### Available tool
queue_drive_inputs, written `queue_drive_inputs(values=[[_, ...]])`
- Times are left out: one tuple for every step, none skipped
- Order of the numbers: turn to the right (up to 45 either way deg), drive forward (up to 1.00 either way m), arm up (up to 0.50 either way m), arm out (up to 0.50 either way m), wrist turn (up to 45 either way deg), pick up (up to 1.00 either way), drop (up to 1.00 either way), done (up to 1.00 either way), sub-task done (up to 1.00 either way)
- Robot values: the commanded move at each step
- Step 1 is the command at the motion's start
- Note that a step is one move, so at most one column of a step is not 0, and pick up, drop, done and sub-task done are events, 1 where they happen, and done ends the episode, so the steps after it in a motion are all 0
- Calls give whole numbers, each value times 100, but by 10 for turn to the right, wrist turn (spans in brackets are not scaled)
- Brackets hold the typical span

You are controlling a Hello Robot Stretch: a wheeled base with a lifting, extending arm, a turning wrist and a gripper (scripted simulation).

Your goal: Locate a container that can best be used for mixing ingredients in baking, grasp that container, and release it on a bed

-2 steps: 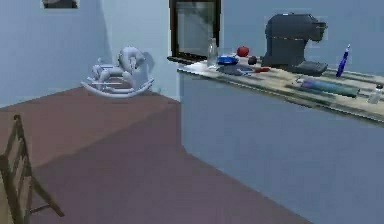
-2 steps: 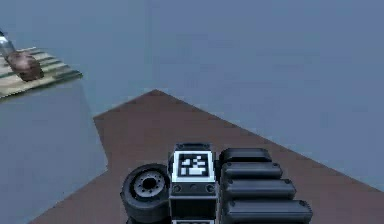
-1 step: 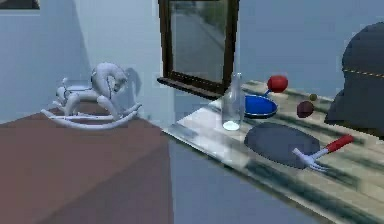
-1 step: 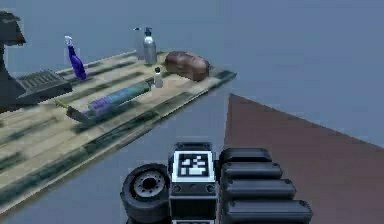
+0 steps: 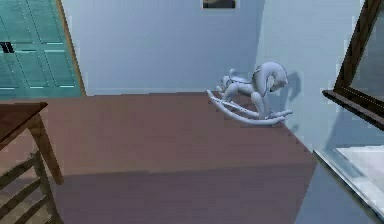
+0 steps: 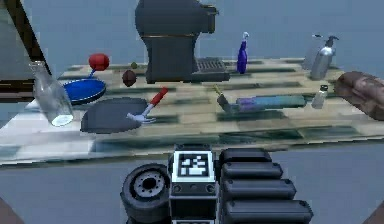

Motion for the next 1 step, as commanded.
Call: queue_drive_inputs(values=[[-30, 0, 0, 0, 0, 0, 0, 0, 0]])
